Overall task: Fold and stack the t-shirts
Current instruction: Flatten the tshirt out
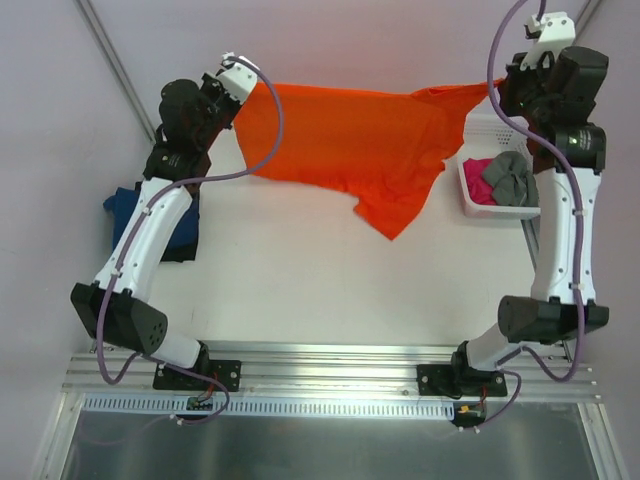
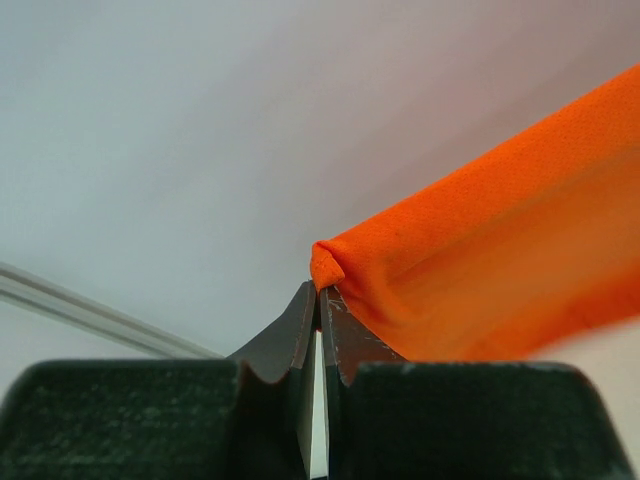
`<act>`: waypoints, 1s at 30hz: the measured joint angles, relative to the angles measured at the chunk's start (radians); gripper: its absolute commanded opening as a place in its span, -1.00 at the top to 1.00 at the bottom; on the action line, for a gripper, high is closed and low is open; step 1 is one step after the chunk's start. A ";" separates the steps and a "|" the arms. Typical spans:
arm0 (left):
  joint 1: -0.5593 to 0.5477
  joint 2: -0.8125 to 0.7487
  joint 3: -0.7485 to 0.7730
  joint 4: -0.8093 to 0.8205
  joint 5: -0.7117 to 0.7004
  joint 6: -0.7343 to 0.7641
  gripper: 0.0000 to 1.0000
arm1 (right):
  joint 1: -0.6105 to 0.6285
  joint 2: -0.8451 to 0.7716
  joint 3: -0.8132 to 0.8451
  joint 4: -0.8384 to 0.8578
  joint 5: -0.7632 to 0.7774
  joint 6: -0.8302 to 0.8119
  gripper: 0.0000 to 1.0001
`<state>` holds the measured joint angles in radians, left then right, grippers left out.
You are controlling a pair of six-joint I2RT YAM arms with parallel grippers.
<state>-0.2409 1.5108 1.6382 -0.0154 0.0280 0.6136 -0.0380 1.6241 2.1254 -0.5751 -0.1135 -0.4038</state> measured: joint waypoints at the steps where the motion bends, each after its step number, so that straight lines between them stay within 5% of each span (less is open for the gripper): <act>1: 0.000 -0.029 -0.021 0.005 0.005 -0.002 1.00 | 0.000 -0.041 -0.031 -0.001 -0.001 0.003 0.99; 16: -0.002 -0.583 -0.317 -0.015 0.045 -0.050 1.00 | 0.000 -0.676 -0.251 -0.152 -0.026 0.029 0.99; 30: -0.002 -0.595 -0.338 -0.048 0.045 -0.040 1.00 | 0.000 -0.686 -0.244 -0.207 -0.018 0.021 0.99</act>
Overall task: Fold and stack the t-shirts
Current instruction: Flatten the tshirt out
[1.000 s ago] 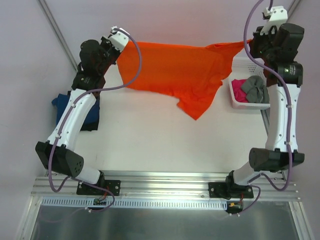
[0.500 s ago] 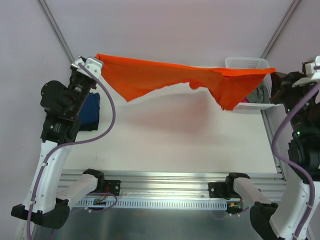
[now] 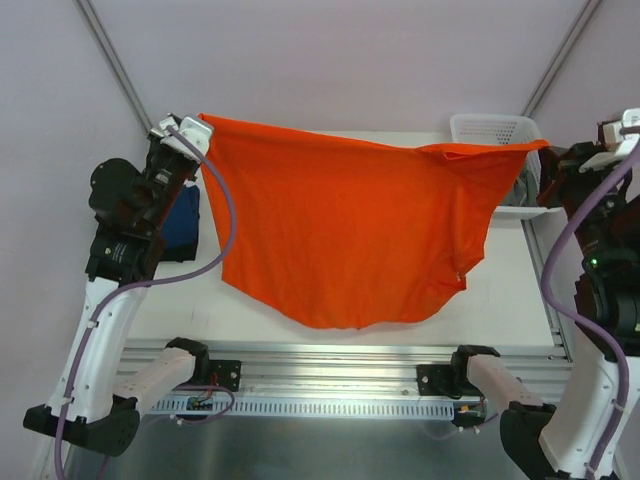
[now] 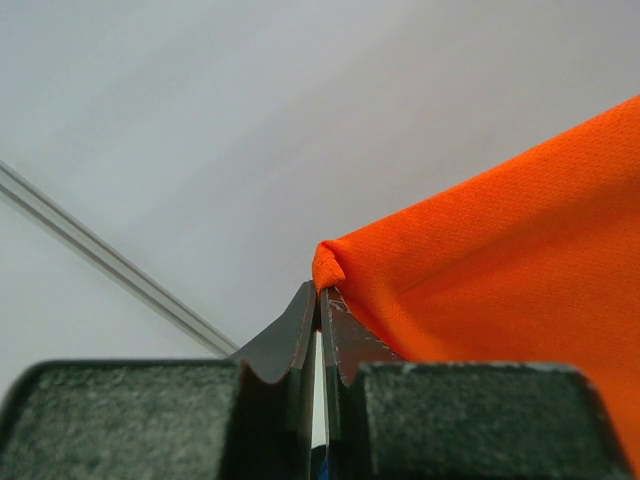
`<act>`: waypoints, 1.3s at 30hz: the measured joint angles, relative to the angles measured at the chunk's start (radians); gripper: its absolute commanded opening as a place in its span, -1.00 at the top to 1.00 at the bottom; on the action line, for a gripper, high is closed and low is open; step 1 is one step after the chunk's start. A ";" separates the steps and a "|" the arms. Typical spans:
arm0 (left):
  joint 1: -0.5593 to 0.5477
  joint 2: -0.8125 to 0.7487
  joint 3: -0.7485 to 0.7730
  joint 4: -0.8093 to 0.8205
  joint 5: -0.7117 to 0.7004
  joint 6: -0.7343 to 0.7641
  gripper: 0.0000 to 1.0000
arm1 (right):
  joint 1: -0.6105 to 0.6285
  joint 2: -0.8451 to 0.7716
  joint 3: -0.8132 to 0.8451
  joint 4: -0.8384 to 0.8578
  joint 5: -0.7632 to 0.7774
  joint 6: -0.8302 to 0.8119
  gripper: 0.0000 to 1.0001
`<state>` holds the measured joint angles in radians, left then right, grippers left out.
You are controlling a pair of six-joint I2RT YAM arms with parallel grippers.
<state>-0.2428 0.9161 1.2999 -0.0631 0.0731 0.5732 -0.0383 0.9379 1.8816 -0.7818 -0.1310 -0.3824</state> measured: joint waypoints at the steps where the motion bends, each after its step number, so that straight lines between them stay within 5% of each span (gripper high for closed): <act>1: 0.000 0.019 0.000 0.002 -0.003 0.003 1.00 | 0.000 0.016 -0.007 0.020 0.000 -0.002 0.99; 7: 0.000 0.219 -0.020 0.054 -0.006 0.019 1.00 | 0.000 0.167 -0.103 0.121 -0.013 -0.003 0.99; 14: 0.009 0.527 -0.023 0.076 -0.026 0.020 1.00 | -0.001 0.537 -0.111 0.173 -0.058 0.005 0.99; 22: 0.055 0.742 0.032 0.089 -0.022 0.019 1.00 | 0.019 0.848 0.012 0.156 -0.076 0.004 0.99; 30: 0.085 0.883 0.145 0.124 -0.021 0.016 1.00 | 0.083 1.005 0.152 0.182 -0.067 -0.020 0.99; 39: 0.099 0.950 0.158 0.129 -0.021 0.009 1.00 | 0.142 1.117 0.128 0.190 -0.059 -0.049 0.99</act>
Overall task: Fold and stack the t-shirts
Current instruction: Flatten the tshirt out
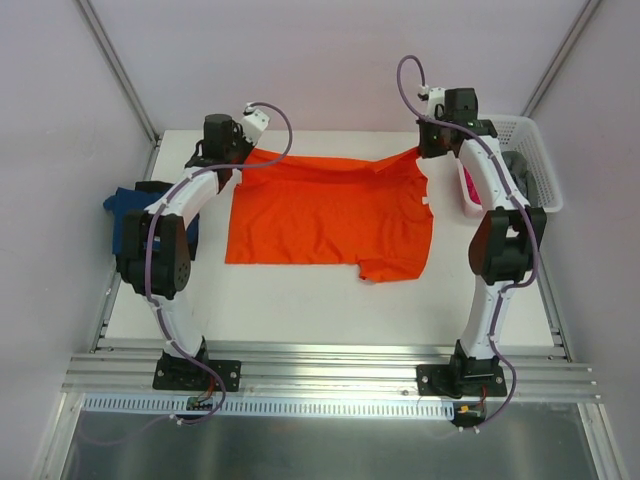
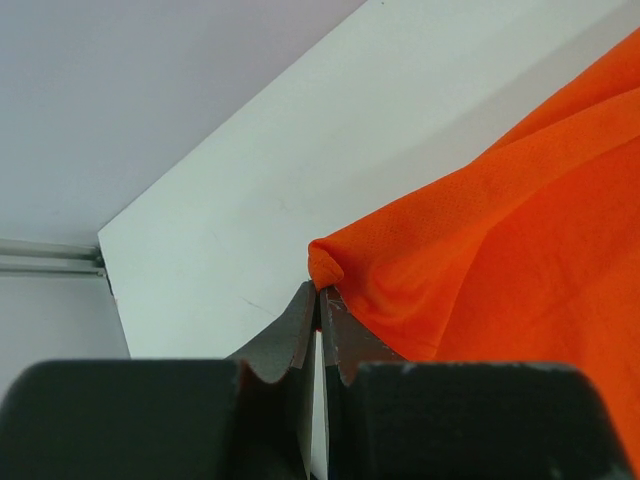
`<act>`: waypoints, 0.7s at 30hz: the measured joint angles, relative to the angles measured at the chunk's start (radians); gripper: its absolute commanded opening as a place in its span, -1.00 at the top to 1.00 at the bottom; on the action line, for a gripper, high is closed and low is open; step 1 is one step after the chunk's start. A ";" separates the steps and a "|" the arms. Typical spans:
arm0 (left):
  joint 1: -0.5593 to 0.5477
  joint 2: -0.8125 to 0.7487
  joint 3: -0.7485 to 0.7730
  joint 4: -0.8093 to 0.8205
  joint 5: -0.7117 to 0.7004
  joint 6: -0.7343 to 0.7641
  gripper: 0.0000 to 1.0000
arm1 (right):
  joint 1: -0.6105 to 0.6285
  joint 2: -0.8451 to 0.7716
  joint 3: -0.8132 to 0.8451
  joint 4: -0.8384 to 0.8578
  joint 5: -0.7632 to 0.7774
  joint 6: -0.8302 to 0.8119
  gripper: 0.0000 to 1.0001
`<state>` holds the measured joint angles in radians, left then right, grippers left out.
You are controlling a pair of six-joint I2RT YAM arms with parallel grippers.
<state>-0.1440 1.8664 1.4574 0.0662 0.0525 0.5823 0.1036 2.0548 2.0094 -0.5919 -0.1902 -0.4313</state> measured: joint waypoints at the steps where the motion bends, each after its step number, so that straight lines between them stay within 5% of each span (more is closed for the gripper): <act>1: 0.002 0.000 0.000 0.001 0.000 0.000 1.00 | 0.005 0.002 -0.011 0.000 0.001 -0.003 0.99; 21: 0.015 0.000 -0.113 0.026 -0.001 0.009 1.00 | 0.014 0.086 -0.005 0.011 0.021 -0.014 0.99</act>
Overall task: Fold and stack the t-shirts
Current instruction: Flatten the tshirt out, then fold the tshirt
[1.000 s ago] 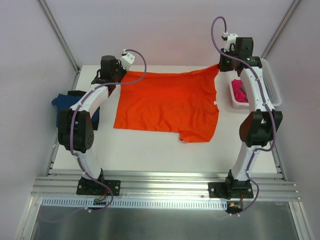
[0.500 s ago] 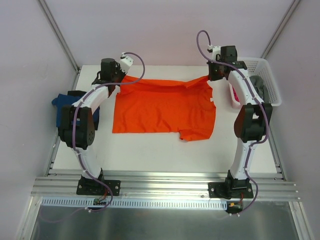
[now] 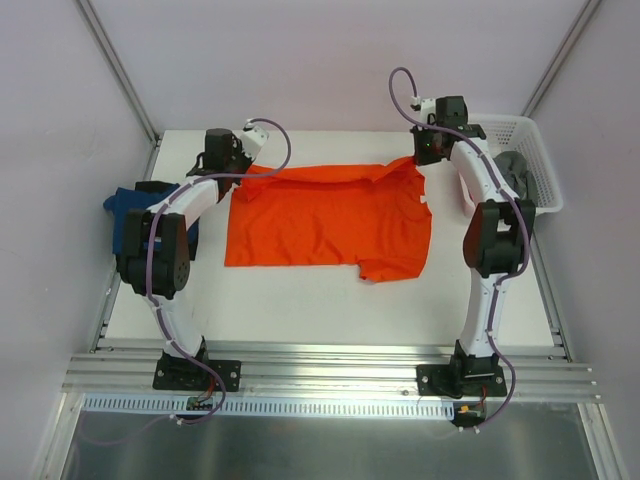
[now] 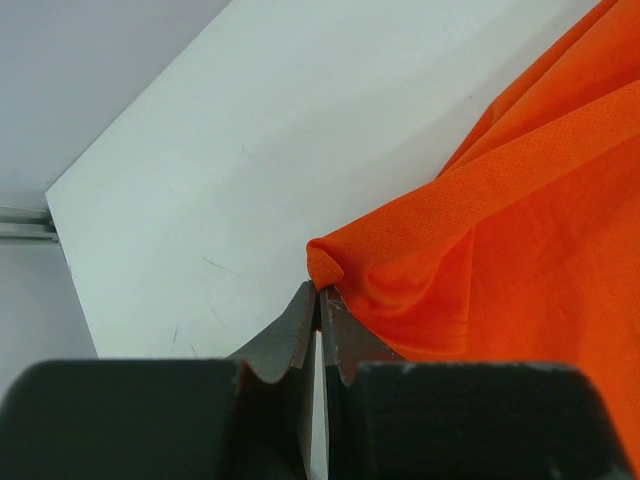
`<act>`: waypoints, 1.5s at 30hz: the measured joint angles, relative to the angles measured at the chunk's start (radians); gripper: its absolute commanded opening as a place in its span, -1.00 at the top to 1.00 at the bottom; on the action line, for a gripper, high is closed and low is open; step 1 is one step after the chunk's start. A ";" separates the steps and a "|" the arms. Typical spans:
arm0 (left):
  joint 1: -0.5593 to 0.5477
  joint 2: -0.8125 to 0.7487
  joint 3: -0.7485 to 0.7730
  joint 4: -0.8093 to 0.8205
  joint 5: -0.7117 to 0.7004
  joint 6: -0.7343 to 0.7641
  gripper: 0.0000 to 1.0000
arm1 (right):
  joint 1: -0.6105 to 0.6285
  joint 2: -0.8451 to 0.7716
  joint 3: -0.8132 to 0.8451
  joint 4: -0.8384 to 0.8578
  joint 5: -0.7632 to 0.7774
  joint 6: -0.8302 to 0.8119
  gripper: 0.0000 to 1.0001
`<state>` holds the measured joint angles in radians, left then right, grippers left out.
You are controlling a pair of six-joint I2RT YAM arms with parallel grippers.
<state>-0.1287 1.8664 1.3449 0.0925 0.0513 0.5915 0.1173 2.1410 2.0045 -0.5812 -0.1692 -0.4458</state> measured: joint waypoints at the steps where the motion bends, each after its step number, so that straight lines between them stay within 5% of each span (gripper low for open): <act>1: 0.000 0.000 0.000 0.000 0.000 0.000 1.00 | 0.000 0.006 0.000 0.000 0.000 0.000 0.99; 15: 0.005 0.080 0.239 0.008 0.001 0.031 1.00 | -0.001 0.019 0.051 0.010 -0.001 0.029 0.99; 32: 0.006 0.105 0.243 0.010 0.026 0.072 1.00 | -0.002 0.005 0.048 0.010 -0.003 0.039 0.99; 33: 0.006 0.108 0.243 0.011 0.026 0.072 0.96 | -0.003 0.003 0.048 0.010 -0.003 0.039 0.99; 34: 0.006 0.111 0.243 0.013 0.022 0.073 0.02 | -0.004 0.001 0.048 0.010 -0.003 0.039 0.99; 37: 0.006 0.131 0.245 0.019 -0.016 0.058 -0.81 | -0.006 0.001 0.048 0.010 -0.004 0.042 0.99; 45: 0.009 0.155 0.272 -0.056 -0.049 -0.083 -0.91 | -0.006 0.001 0.048 0.010 -0.004 0.042 0.99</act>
<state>-0.1196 2.0212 1.6173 0.0360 0.0025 0.5087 0.1112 2.1418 2.0529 -0.5709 -0.1730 -0.4034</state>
